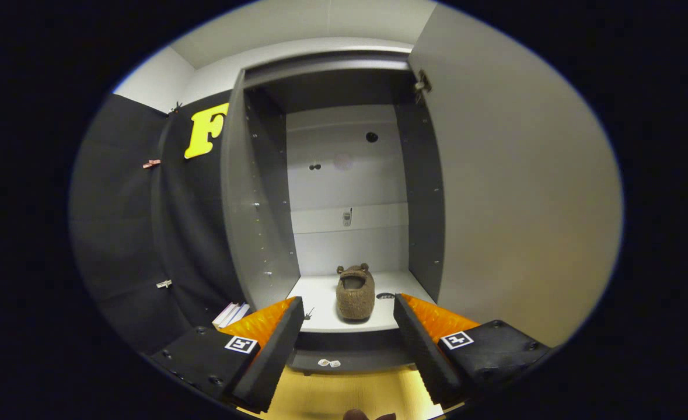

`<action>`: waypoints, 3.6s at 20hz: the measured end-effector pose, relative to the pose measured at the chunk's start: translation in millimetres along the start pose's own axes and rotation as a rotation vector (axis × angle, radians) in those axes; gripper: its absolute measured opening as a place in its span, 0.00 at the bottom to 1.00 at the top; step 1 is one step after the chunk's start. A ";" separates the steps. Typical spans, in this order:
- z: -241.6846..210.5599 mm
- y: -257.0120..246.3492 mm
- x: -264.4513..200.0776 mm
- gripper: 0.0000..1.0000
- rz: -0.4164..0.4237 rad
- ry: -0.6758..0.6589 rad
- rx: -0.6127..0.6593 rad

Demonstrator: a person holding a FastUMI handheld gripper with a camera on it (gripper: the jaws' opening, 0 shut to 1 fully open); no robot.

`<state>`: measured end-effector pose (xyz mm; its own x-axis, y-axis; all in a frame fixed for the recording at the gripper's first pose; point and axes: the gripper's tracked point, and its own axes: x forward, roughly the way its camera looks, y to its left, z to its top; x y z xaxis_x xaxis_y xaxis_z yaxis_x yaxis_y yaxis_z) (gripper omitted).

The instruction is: Open the shoe cabinet door, grab the shoes and put them into the shoe cabinet, then close the shoe cabinet door.

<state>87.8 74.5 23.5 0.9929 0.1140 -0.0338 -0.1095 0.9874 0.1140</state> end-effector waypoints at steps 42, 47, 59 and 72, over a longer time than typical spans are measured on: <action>28.4 -196.5 -159.4 0.97 -0.261 -0.001 0.000; 20.4 -156.6 -152.8 0.98 -0.257 0.021 0.023; -4.8 -40.9 -95.1 0.98 -0.021 0.062 0.062; 3.2 -43.0 -78.9 0.98 -0.014 0.048 0.032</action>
<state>14.3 22.7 24.4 0.9909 0.1057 -0.0829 -0.0930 0.9851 0.1447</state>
